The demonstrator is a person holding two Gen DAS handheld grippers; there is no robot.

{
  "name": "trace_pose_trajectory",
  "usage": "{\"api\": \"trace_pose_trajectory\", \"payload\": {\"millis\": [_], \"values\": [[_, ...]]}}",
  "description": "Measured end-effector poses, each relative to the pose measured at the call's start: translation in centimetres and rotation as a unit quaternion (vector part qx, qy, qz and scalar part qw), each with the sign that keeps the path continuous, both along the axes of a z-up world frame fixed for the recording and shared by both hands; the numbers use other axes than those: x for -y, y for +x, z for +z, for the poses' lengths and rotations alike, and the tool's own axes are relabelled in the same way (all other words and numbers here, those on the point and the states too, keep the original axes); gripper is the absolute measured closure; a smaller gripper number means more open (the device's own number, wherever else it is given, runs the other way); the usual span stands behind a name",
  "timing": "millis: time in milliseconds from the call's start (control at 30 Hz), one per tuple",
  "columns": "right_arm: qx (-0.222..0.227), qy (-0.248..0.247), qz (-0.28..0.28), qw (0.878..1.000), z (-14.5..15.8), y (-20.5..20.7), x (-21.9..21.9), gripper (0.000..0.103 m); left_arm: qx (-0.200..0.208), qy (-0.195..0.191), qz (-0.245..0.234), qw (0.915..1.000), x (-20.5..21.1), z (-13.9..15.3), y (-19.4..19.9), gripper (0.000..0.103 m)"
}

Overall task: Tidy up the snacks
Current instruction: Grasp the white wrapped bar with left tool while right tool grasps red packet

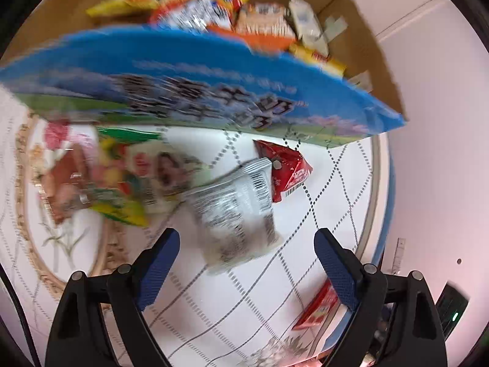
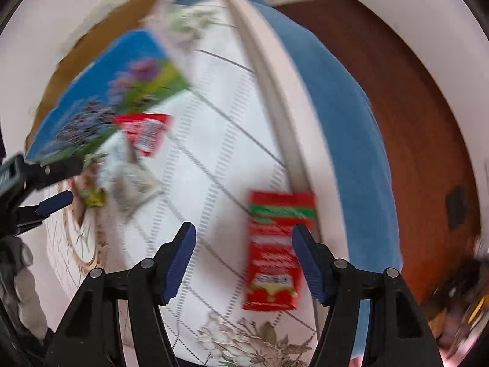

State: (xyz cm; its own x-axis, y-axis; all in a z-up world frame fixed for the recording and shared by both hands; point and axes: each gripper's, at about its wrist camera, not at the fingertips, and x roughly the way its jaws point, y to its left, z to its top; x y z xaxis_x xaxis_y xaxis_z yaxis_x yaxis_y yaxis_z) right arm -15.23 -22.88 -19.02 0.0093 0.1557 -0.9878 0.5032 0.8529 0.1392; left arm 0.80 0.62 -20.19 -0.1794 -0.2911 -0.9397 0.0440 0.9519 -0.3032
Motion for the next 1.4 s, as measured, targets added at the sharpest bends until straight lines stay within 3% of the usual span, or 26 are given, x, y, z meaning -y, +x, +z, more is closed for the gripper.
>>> {"api": "trace_pose_trajectory", "payload": {"millis": [133, 233, 267, 433, 500, 733, 867, 1167, 1400], "values": [[-0.025, 0.004, -0.023, 0.999, -2.7, -2.1, 1.1, 0.033, -0.009, 0.047, -0.027, 0.9985, 3.1, -3.0, 0.0, 0.016], [-0.029, 0.011, -0.019, 0.999, -4.2, -2.3, 0.9, 0.033, 0.0, 0.075, -0.042, 0.9963, 3.8, -3.9, -0.5, 0.041], [-0.03, 0.011, -0.012, 0.999, -4.7, -2.1, 0.7, 0.033, 0.001, 0.072, -0.045, 0.9963, 3.8, -4.1, -0.9, 0.043], [-0.046, -0.011, 0.03, 0.998, -7.2, -1.6, -1.3, 0.033, 0.016, 0.074, -0.09, 0.9931, 2.6, -3.4, -4.7, 0.043], [-0.042, -0.018, 0.05, 0.998, -7.1, -1.4, -2.1, 0.044, 0.01, 0.071, -0.102, 0.9922, 1.6, -3.2, -7.1, 0.043], [-0.033, 0.039, 0.138, 0.989, -5.8, -2.2, -7.9, 0.048, -0.015, 0.058, -0.11, 0.9921, -1.4, -2.9, -13.0, 0.041], [-0.05, 0.027, 0.163, 0.985, -7.1, -2.5, -9.6, 0.044, -0.049, 0.047, -0.088, 0.9938, -1.8, -5.4, -13.7, 0.041], [-0.057, 0.024, 0.179, 0.982, -7.3, -1.9, -11.0, 0.043, -0.046, 0.058, -0.079, 0.9941, -0.7, -6.7, -14.7, 0.041], [-0.059, 0.026, 0.181, 0.981, -8.3, -2.6, -10.7, 0.043, -0.05, 0.061, -0.079, 0.9937, -2.5, -7.5, -12.9, 0.041]]}}
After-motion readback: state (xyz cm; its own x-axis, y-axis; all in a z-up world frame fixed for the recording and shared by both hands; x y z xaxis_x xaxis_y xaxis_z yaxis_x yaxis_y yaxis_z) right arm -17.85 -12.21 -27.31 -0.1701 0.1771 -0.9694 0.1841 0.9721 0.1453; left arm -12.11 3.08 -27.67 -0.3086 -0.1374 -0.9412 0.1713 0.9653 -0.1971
